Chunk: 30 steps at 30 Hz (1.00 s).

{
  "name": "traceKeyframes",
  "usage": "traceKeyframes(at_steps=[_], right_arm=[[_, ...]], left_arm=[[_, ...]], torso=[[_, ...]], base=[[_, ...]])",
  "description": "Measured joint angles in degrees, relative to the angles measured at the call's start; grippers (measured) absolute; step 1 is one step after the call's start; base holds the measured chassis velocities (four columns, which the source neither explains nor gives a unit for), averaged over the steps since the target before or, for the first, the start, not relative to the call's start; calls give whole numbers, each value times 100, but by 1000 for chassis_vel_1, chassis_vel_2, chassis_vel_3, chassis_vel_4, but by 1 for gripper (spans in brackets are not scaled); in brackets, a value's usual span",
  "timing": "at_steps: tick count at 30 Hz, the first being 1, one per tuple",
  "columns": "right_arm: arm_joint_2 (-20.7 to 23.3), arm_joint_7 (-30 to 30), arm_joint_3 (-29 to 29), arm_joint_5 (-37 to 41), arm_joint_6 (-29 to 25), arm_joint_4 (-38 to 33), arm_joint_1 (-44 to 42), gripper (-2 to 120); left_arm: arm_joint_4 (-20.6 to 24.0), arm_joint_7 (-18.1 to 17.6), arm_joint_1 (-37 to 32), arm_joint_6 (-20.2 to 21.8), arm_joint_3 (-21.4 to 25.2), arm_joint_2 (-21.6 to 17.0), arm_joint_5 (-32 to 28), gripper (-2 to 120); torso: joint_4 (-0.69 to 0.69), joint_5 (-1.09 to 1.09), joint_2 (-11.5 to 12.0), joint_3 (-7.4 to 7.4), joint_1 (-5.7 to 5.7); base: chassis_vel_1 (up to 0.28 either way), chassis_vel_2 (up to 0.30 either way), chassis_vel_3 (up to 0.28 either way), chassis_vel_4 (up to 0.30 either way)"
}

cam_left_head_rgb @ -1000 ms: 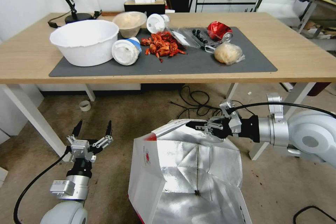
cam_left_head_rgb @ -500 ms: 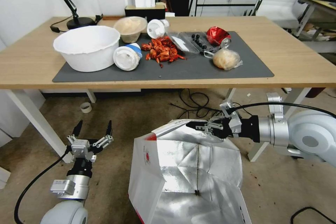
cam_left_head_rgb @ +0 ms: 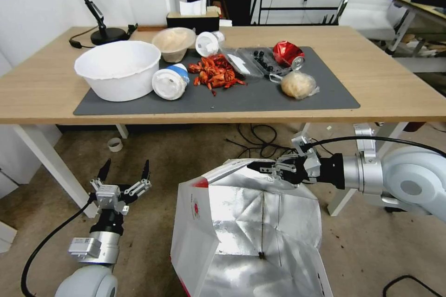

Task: Pick up the food delivery bag from the floor and place it on the table.

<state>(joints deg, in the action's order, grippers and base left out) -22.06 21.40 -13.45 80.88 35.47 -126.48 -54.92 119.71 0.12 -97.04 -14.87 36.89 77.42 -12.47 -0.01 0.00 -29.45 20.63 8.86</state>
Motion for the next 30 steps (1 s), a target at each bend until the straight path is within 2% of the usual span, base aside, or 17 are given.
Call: traceKeyframes(at_steps=[4, 30], right_arm=[[2, 14, 2, -2, -2, 3, 1, 0], [8, 45, 5, -71, -7, -16, 3, 0]], left_arm=[[-4, 0, 14, 6, -1, 0, 3, 100], [5, 7, -12, 23, 18, 16, 16, 100]], torso=[[1, 0, -154, 95, 58], [0, 0, -742, 456, 285]], base=[[0, 0, 0, 0], [0, 0, 0, 0]])
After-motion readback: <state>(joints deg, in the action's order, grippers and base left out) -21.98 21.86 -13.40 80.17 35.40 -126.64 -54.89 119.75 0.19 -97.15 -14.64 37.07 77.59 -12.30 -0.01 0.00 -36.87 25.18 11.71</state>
